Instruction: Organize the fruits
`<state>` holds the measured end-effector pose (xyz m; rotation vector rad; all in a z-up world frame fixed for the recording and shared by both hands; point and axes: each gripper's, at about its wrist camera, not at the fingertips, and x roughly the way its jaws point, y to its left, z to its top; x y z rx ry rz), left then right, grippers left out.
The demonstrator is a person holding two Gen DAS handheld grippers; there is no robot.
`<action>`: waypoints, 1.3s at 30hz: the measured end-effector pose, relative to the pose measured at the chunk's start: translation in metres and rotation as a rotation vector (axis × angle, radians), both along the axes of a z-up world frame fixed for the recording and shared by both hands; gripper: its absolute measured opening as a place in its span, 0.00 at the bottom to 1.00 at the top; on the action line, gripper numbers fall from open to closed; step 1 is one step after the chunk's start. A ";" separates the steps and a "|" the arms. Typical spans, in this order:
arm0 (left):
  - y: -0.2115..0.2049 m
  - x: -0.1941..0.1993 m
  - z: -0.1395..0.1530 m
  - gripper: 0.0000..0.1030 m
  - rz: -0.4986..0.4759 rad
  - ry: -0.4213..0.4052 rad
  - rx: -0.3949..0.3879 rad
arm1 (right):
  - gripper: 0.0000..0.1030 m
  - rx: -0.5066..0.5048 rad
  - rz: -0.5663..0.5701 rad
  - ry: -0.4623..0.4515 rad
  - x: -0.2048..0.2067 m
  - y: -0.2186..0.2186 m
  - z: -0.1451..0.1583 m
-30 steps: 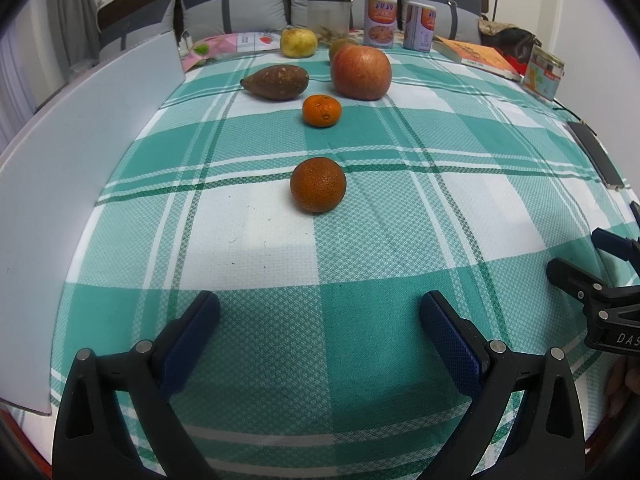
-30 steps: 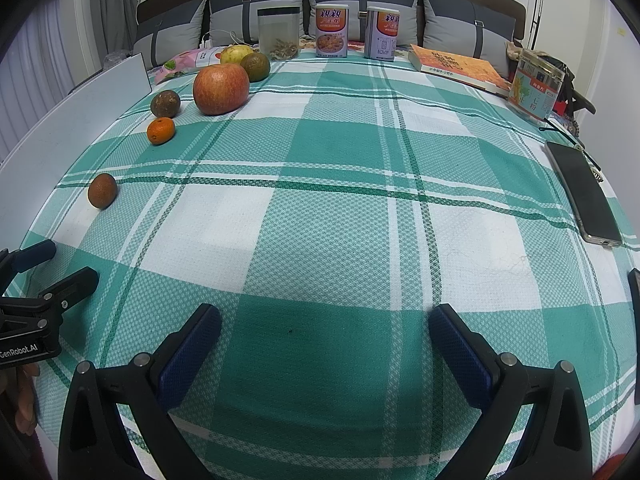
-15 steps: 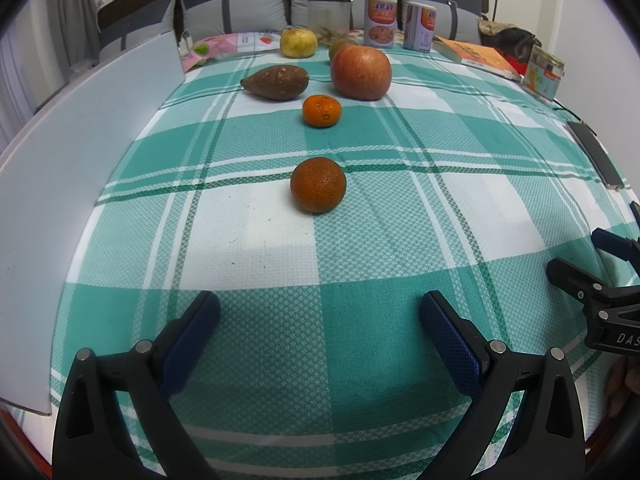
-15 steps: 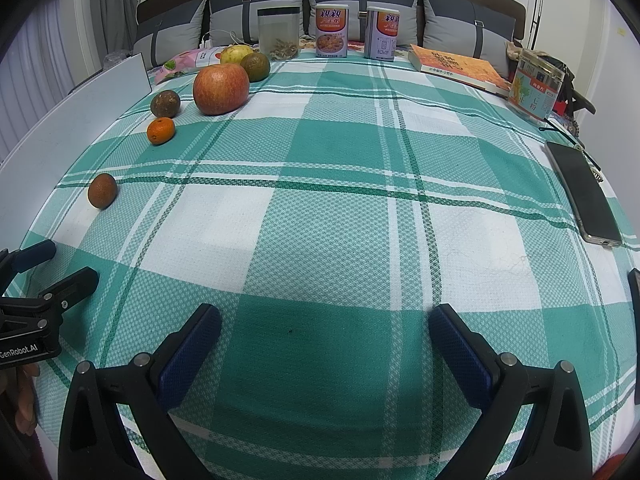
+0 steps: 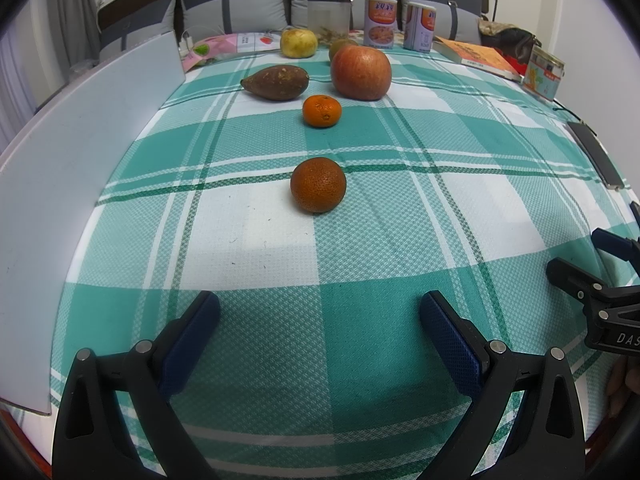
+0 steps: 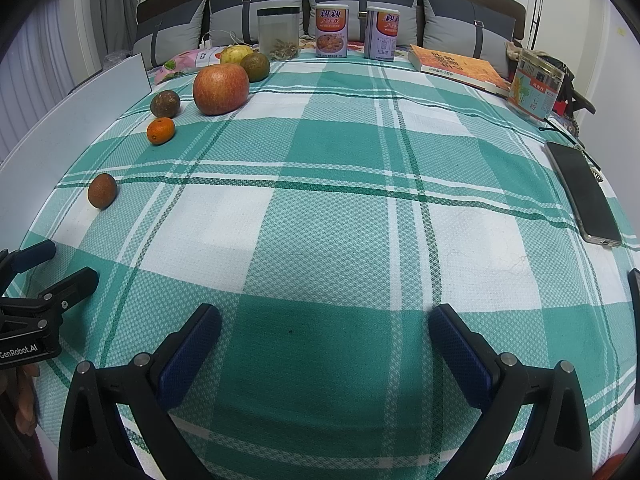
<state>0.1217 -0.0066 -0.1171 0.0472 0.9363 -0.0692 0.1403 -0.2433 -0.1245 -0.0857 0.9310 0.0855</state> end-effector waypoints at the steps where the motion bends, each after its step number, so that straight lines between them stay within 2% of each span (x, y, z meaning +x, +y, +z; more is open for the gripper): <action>1: 0.000 0.000 0.000 0.98 0.000 0.000 0.000 | 1.00 0.000 0.000 0.000 0.000 0.000 0.000; 32: 0.003 0.002 0.002 0.98 -0.001 0.007 -0.012 | 1.00 0.000 0.002 0.000 0.000 0.000 0.000; 36: 0.007 0.007 0.006 0.98 -0.055 0.071 -0.030 | 1.00 0.001 0.002 0.000 0.000 0.000 0.000; 39: 0.019 0.010 0.013 0.98 -0.114 0.151 -0.098 | 1.00 0.000 0.002 0.000 0.000 0.000 0.000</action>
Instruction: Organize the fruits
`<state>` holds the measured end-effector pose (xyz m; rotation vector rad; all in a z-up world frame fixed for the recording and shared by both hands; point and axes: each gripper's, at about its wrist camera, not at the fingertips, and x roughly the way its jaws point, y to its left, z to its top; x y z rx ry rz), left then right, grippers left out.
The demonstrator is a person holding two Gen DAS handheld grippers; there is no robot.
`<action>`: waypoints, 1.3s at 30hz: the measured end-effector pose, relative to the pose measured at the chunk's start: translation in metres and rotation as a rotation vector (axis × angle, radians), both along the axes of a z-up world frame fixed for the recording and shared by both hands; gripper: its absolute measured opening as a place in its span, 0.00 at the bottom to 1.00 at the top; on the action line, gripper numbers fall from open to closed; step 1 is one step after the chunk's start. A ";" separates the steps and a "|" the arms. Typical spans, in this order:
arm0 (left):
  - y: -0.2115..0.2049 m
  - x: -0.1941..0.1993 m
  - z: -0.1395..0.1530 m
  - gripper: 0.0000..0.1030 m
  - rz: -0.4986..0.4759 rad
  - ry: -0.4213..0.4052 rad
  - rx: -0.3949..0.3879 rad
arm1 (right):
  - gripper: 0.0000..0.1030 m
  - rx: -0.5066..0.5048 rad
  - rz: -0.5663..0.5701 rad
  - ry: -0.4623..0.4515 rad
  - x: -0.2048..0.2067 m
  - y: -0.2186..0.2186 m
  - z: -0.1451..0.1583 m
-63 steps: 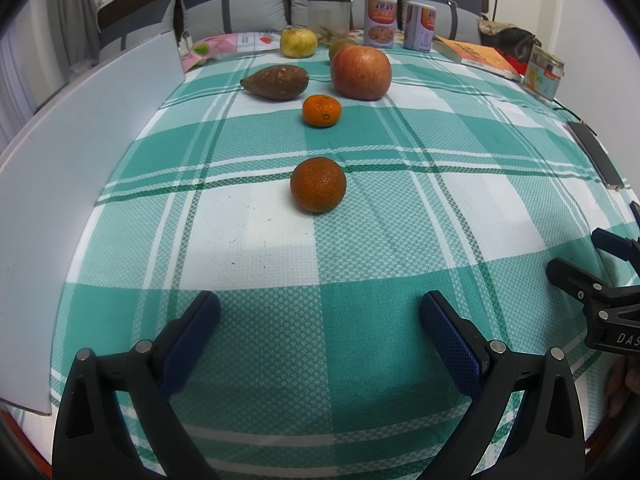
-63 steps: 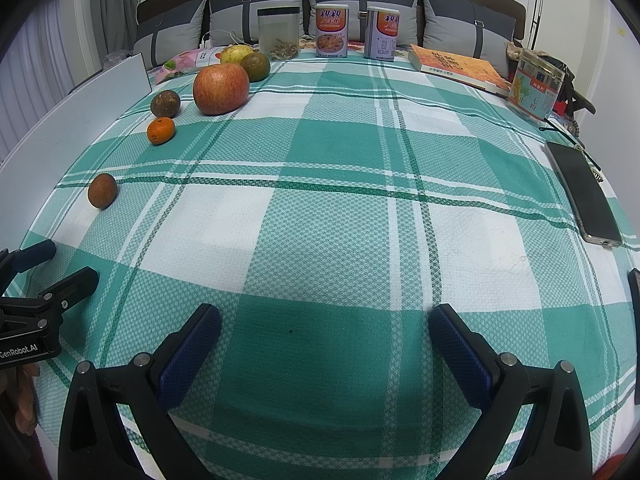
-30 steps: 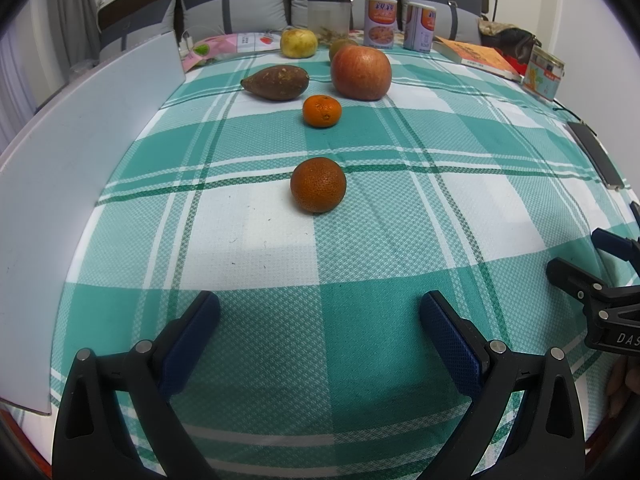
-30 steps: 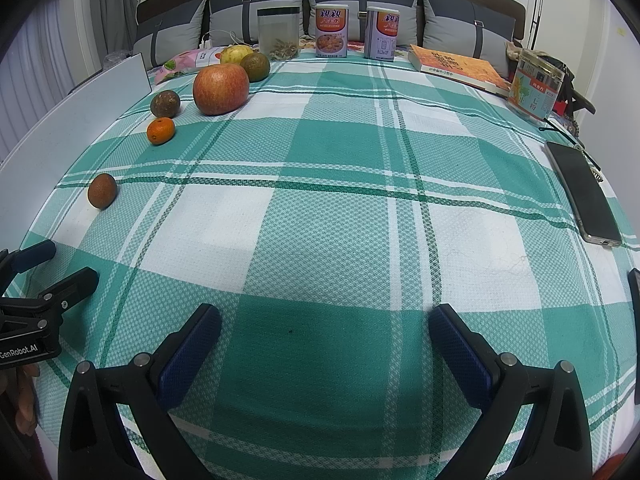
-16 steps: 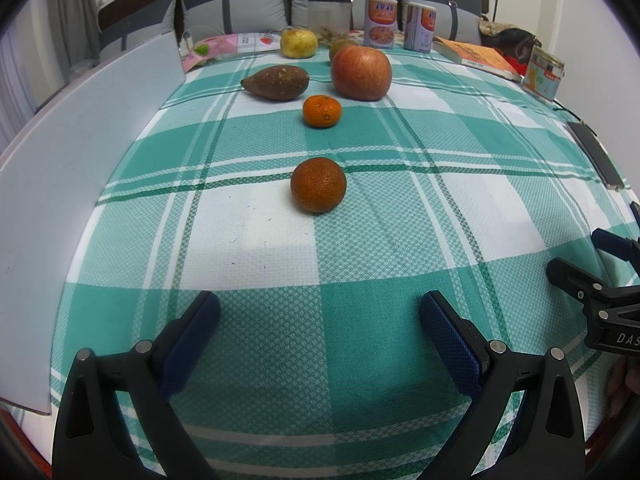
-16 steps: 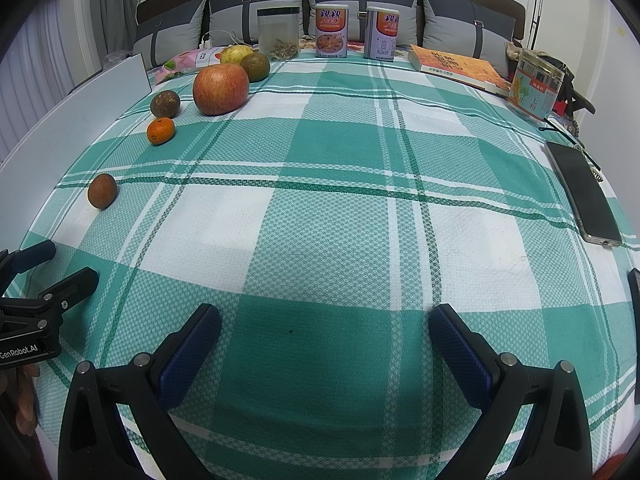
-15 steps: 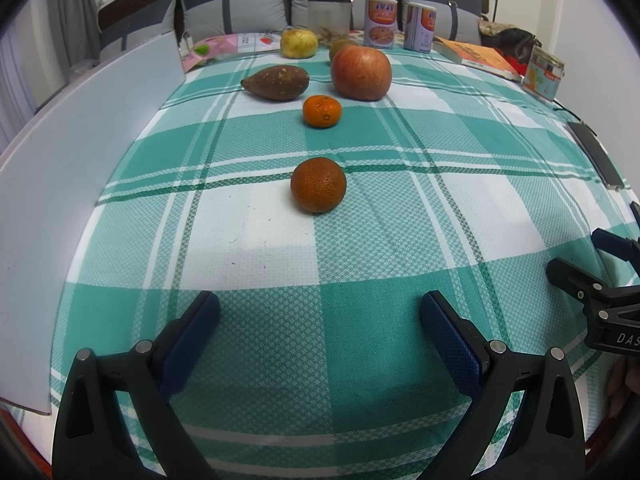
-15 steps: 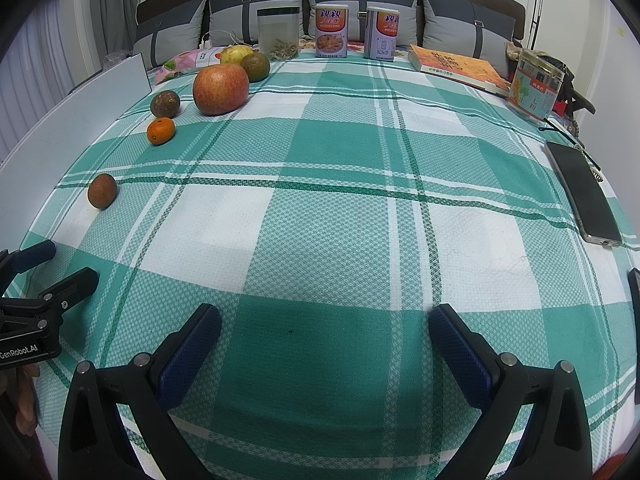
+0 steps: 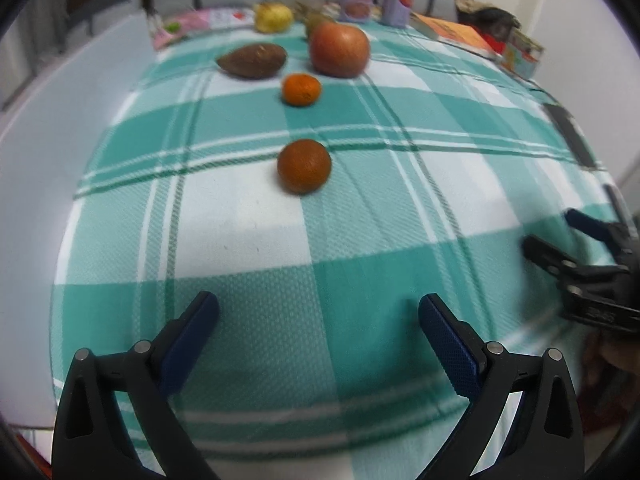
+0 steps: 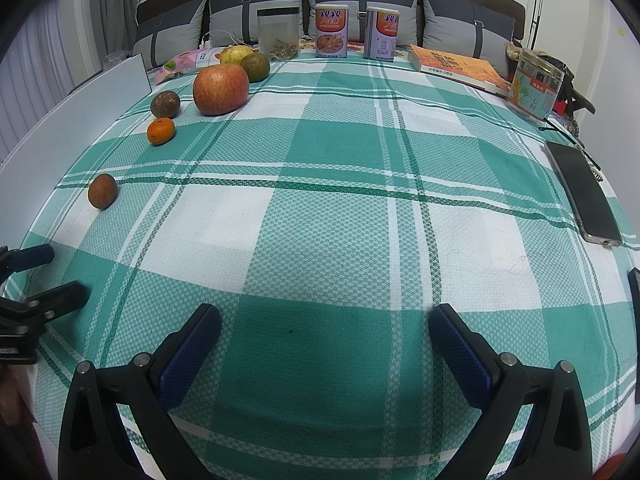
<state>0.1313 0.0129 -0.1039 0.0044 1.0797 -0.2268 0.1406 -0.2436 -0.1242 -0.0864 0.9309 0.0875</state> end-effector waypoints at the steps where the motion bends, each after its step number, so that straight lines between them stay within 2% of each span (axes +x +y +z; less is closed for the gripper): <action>1: 0.009 0.002 0.005 0.98 0.003 0.017 -0.047 | 1.00 0.000 0.000 0.000 0.000 0.000 0.000; 3: 0.024 0.013 0.019 0.98 0.025 0.013 -0.104 | 1.00 0.000 0.000 0.000 0.000 0.000 0.000; 6: 0.037 0.040 0.040 0.98 0.060 -0.004 -0.142 | 1.00 0.000 0.000 0.000 0.000 0.000 0.000; 11: 0.048 0.121 0.067 0.97 0.178 0.008 -0.247 | 1.00 0.001 0.001 0.000 0.000 0.000 0.000; 15: 0.049 0.194 0.053 0.96 0.307 0.089 -0.288 | 1.00 0.001 0.001 0.000 0.000 0.000 0.000; 17: 0.048 0.228 0.040 0.96 0.370 0.120 -0.269 | 1.00 0.001 0.001 0.000 0.000 0.000 0.000; 21: 0.039 0.258 0.017 0.96 0.415 0.166 -0.206 | 1.00 0.001 0.002 0.000 0.000 0.000 0.000; 23: 0.035 0.259 0.009 0.94 0.419 0.193 -0.177 | 1.00 0.001 0.002 0.000 0.000 0.000 0.000; 25: 0.033 0.257 0.002 0.71 0.435 0.211 -0.146 | 1.00 0.001 0.002 0.001 0.000 0.000 0.000; 26: 0.034 0.257 -0.003 0.54 0.430 0.226 -0.158 | 1.00 0.000 0.002 0.001 0.000 0.000 0.000; 27: 0.034 0.255 -0.002 0.50 0.433 0.205 -0.145 | 1.00 0.001 0.001 0.000 0.000 0.000 0.000; 33: 0.044 0.231 0.007 0.49 0.354 0.177 -0.140 | 1.00 0.002 0.002 0.000 0.000 0.000 0.000; 39: 0.065 0.136 0.034 0.49 0.221 0.114 -0.069 | 1.00 0.016 0.021 0.016 0.000 0.001 0.002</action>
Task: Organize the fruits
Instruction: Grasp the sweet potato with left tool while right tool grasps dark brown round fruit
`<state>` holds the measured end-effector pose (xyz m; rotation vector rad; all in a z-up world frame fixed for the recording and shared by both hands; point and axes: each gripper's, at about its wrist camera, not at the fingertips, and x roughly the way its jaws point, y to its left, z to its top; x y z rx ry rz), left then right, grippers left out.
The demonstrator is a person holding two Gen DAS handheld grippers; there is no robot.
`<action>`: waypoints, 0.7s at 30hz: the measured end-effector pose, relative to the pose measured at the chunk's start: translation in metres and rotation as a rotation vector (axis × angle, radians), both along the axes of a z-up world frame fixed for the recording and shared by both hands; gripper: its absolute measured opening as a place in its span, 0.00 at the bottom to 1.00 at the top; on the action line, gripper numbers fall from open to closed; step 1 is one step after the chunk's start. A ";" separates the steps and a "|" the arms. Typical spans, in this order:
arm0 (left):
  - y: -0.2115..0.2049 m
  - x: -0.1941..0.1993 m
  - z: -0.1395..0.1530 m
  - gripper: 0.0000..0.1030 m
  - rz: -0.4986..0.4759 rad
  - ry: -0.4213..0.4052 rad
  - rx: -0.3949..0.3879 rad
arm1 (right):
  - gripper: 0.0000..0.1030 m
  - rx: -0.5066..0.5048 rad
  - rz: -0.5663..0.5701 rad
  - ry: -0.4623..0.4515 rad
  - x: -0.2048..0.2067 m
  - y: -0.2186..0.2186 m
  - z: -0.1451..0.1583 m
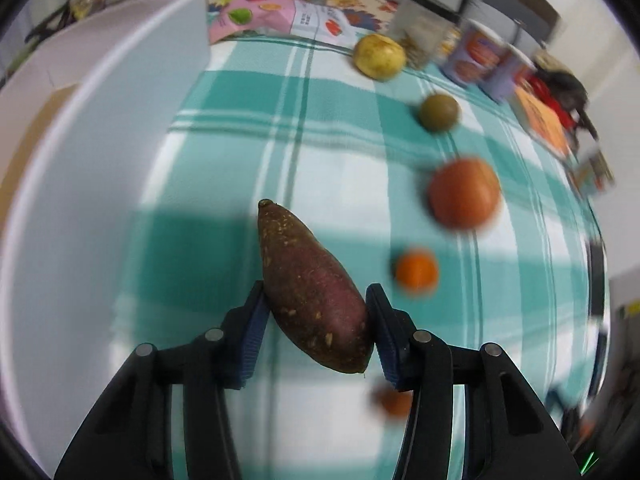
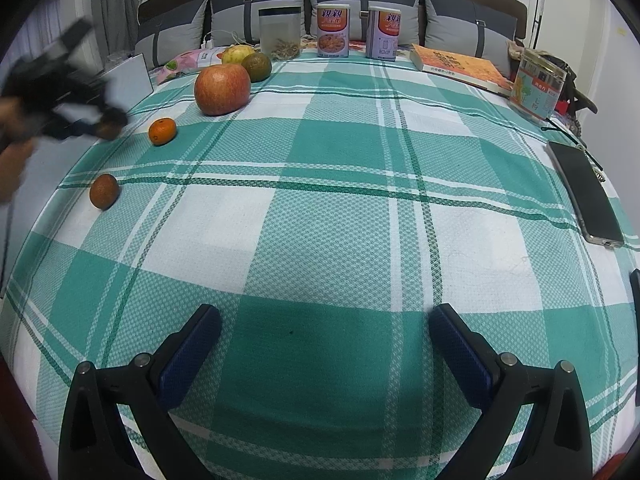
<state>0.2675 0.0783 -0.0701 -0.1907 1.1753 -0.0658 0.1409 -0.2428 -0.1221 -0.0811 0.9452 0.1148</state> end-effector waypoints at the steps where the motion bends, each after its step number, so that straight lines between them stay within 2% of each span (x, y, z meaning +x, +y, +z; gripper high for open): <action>1: 0.003 -0.022 0.005 0.49 -0.021 -0.012 0.008 | 1.00 0.035 0.020 0.002 0.000 0.002 0.004; 5: 0.008 -0.092 0.013 0.49 -0.063 -0.050 0.011 | 0.99 0.240 0.112 -0.019 0.013 0.025 0.024; 7: 0.009 -0.116 0.013 0.49 -0.067 -0.062 0.004 | 0.85 0.334 0.185 0.015 0.036 0.054 0.031; 8: 0.010 -0.129 0.015 0.49 -0.064 -0.072 -0.004 | 0.84 0.351 0.213 0.021 0.042 0.064 0.033; 11: 0.015 -0.149 0.026 0.48 -0.064 -0.104 -0.023 | 0.79 0.335 0.339 0.035 0.057 0.116 0.031; 14: 0.024 -0.158 0.040 0.44 -0.065 -0.135 -0.055 | 0.68 0.244 0.391 0.076 0.071 0.163 0.015; 15: 0.028 -0.159 0.045 0.42 -0.060 -0.142 -0.065 | 0.57 0.218 0.387 0.088 0.075 0.173 0.010; 16: 0.033 -0.161 0.051 0.42 -0.051 -0.152 -0.083 | 0.34 0.197 0.381 0.101 0.078 0.180 0.003; 17: 0.036 -0.163 0.054 0.41 -0.047 -0.160 -0.092 | 0.30 0.167 0.371 0.095 0.079 0.187 0.000; 19: 0.043 -0.164 0.057 0.41 -0.048 -0.172 -0.082 | 0.29 0.171 0.365 0.101 0.078 0.187 0.001; 21: 0.049 -0.160 0.043 0.41 -0.033 -0.152 -0.063 | 0.29 0.175 0.359 0.111 0.077 0.185 0.001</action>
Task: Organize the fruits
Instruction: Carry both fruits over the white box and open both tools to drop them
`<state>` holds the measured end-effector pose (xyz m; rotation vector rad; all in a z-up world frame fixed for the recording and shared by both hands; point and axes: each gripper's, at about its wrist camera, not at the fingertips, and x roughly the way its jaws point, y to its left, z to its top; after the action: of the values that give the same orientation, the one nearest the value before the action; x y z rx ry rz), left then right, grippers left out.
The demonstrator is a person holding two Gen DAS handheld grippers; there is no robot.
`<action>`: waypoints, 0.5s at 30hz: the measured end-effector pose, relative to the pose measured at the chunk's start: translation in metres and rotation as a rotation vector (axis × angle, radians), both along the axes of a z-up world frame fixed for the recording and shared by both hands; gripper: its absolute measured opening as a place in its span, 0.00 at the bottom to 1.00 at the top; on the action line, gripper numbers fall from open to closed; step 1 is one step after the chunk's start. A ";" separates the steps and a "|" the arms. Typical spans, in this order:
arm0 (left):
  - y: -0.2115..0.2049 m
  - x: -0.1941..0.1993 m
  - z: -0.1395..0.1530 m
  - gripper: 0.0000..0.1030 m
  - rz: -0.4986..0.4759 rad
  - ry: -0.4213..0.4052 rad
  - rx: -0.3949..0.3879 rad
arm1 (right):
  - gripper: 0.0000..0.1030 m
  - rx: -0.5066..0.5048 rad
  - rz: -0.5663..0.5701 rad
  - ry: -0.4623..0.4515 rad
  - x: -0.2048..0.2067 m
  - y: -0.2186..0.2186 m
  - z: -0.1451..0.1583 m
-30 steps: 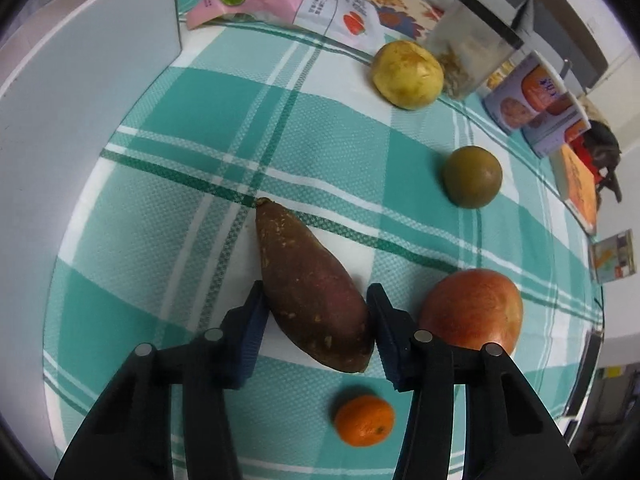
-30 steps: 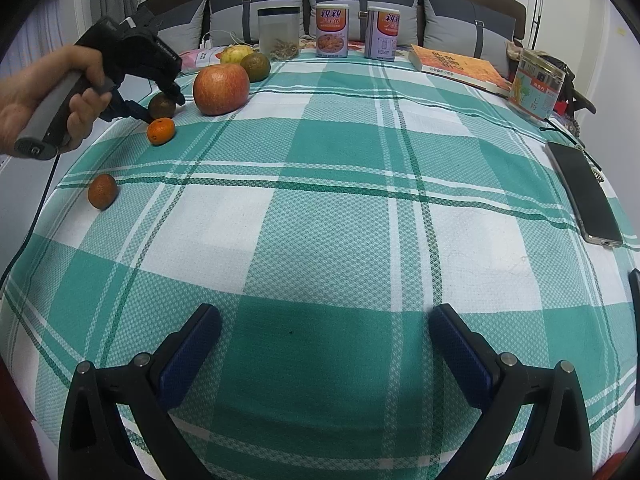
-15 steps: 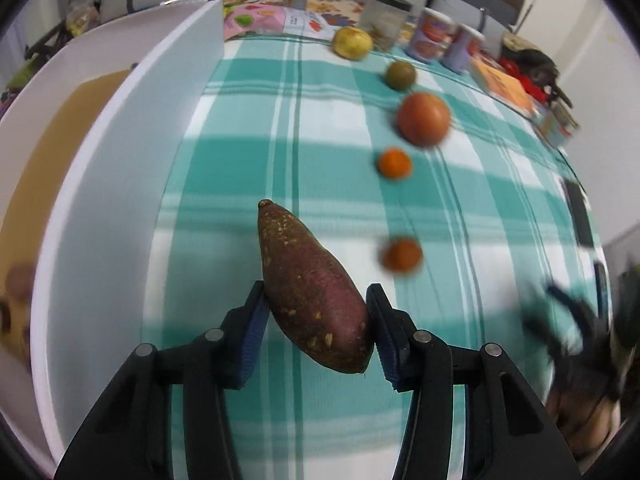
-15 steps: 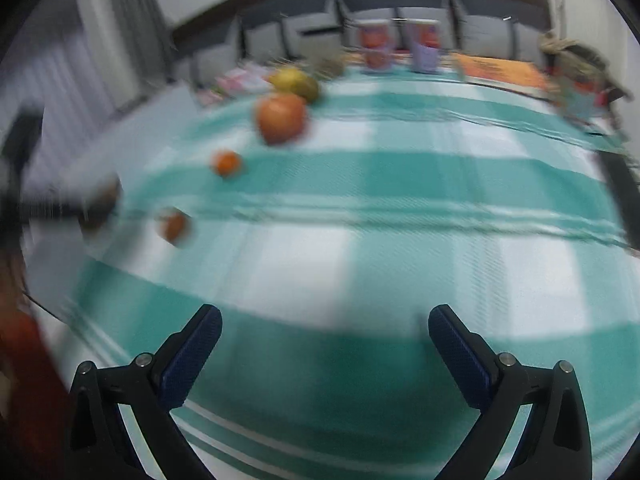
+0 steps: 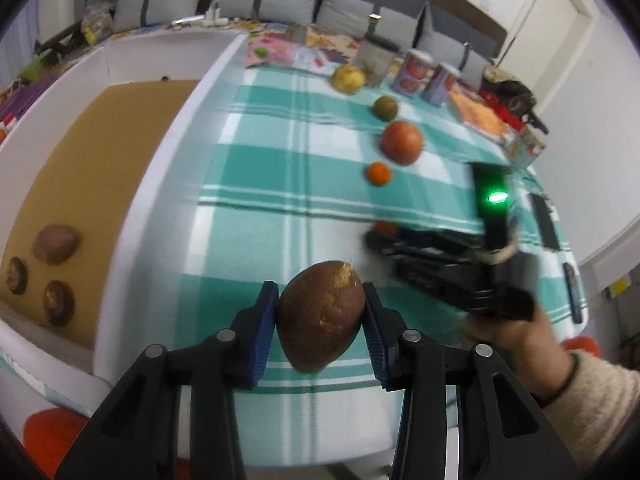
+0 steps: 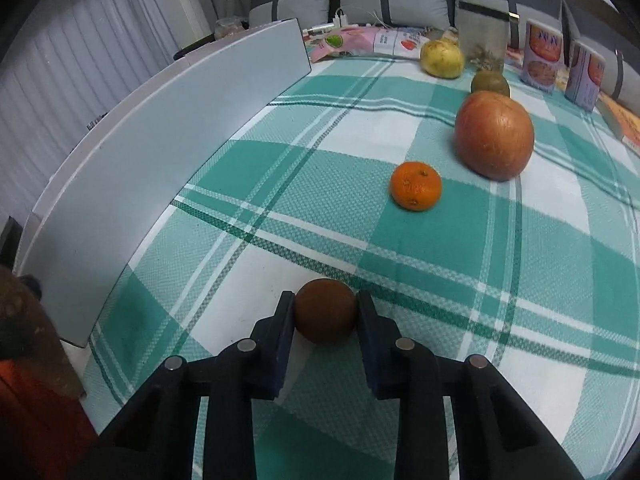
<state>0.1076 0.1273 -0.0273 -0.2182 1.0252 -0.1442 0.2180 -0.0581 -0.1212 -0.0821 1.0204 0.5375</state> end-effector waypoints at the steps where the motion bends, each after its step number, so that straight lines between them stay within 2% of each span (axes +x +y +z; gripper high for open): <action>1: 0.002 0.002 -0.010 0.41 0.005 0.016 -0.002 | 0.29 -0.003 -0.002 0.002 0.001 -0.002 0.000; 3: 0.003 0.003 -0.027 0.41 0.012 0.032 0.013 | 0.29 -0.008 -0.018 0.006 0.000 -0.012 0.003; 6: -0.002 0.009 -0.041 0.41 0.010 -0.018 0.046 | 0.29 0.029 -0.044 0.011 -0.001 -0.029 0.012; 10: -0.016 0.039 -0.060 0.41 -0.013 0.020 0.077 | 0.29 0.083 -0.076 0.010 -0.007 -0.045 0.025; 13: -0.023 0.047 -0.072 0.42 -0.023 0.041 0.119 | 0.29 0.111 -0.091 0.013 -0.012 -0.056 0.034; 14: -0.022 0.045 -0.072 0.43 -0.020 0.052 0.118 | 0.29 0.116 -0.092 0.010 -0.014 -0.059 0.036; 15: -0.021 0.042 -0.071 0.50 -0.018 0.053 0.113 | 0.29 0.120 -0.092 0.004 -0.018 -0.064 0.040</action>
<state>0.1496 0.1063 -0.0987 -0.1107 1.0849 -0.0972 0.2000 -0.1217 -0.0816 0.0714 0.9888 0.5141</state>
